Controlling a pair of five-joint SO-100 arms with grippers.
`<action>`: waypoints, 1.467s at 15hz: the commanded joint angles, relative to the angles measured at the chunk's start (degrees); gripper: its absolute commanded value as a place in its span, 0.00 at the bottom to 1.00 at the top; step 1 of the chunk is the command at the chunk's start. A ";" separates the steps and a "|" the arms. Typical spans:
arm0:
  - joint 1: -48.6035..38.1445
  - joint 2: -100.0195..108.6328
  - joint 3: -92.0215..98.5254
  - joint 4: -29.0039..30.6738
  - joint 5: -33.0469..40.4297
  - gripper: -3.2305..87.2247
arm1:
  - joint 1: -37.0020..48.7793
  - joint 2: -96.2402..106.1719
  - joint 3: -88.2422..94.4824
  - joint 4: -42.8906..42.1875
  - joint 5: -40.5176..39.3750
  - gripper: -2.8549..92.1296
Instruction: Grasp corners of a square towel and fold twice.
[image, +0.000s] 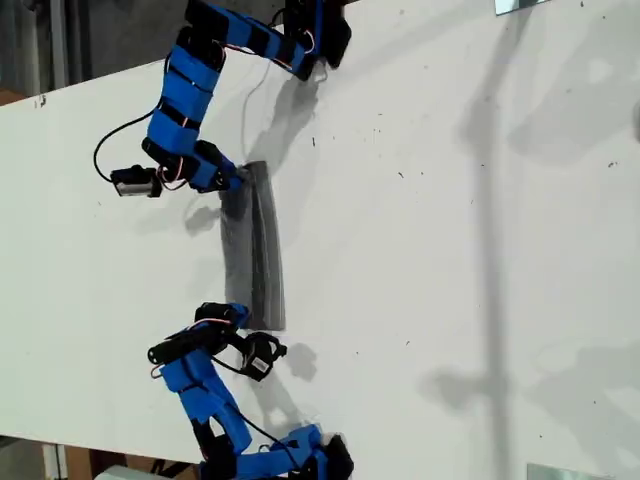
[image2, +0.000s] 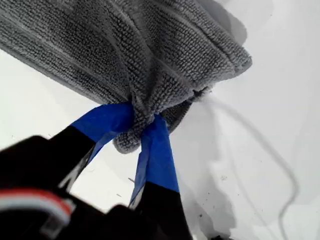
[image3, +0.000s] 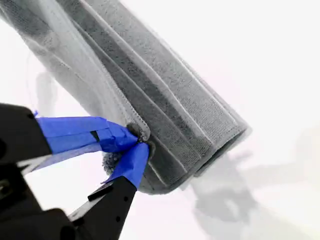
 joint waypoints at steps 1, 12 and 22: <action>-0.09 4.48 2.72 0.79 -1.85 0.03 | -2.20 4.57 0.00 -0.18 1.23 0.03; 2.29 9.84 9.14 2.64 -1.41 0.31 | 0.35 7.12 4.31 0.79 0.88 0.32; 0.26 42.71 27.95 2.99 -4.57 0.30 | 11.78 -4.75 5.10 -3.16 -5.71 0.43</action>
